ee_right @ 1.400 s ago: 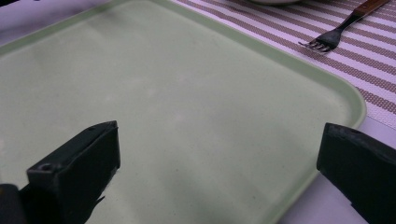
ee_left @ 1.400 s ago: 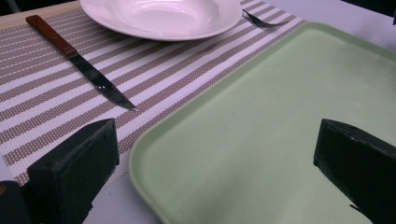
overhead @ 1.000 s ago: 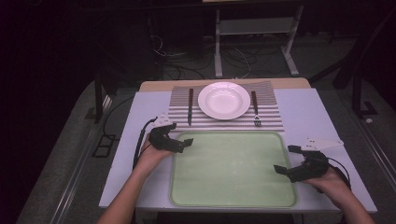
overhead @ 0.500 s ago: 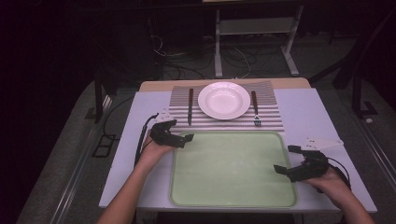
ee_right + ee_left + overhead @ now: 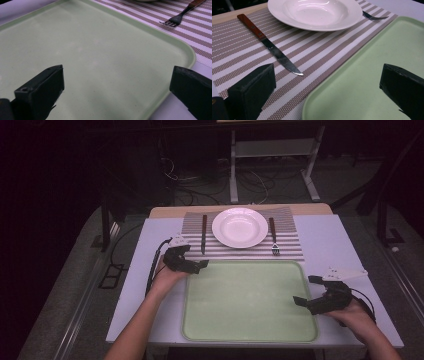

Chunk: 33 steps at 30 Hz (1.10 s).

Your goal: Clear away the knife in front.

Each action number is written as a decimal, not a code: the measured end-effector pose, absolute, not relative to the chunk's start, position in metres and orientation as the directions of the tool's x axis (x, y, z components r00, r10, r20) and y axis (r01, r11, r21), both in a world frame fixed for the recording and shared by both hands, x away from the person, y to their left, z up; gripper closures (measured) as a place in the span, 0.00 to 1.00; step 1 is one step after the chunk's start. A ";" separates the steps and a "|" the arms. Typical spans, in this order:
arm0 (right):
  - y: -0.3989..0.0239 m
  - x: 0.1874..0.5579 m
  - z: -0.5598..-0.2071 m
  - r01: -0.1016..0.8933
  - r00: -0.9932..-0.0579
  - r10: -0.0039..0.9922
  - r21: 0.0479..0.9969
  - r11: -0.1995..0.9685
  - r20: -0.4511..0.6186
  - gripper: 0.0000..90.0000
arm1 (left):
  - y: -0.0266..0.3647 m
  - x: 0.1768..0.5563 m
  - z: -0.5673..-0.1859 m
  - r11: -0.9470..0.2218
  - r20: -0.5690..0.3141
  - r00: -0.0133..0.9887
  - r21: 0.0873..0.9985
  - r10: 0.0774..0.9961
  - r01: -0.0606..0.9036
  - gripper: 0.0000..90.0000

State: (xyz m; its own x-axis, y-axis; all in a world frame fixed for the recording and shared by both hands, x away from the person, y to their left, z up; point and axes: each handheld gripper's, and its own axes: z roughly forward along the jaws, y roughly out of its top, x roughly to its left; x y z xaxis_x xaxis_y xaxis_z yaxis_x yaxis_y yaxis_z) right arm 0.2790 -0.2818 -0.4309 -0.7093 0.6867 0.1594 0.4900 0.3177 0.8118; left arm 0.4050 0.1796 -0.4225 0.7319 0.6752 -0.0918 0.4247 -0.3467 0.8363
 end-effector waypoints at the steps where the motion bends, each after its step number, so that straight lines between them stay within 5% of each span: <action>1: -0.282 0.279 -0.431 0.490 -0.709 0.687 0.812 0.318 0.159 0.00 | 0.179 0.406 -0.423 -0.343 -0.095 0.731 0.837 0.676 0.426 0.00; 26: -0.281 0.279 -0.431 0.498 -0.701 0.695 0.809 0.313 0.162 0.00 | 0.173 0.434 -0.426 -0.353 -0.087 0.718 0.826 0.691 0.440 0.00; 33: -0.281 0.279 -0.431 0.499 -0.700 0.695 0.808 0.313 0.163 0.00 | 0.173 0.444 -0.425 -0.339 -0.093 0.712 0.832 0.696 0.439 0.07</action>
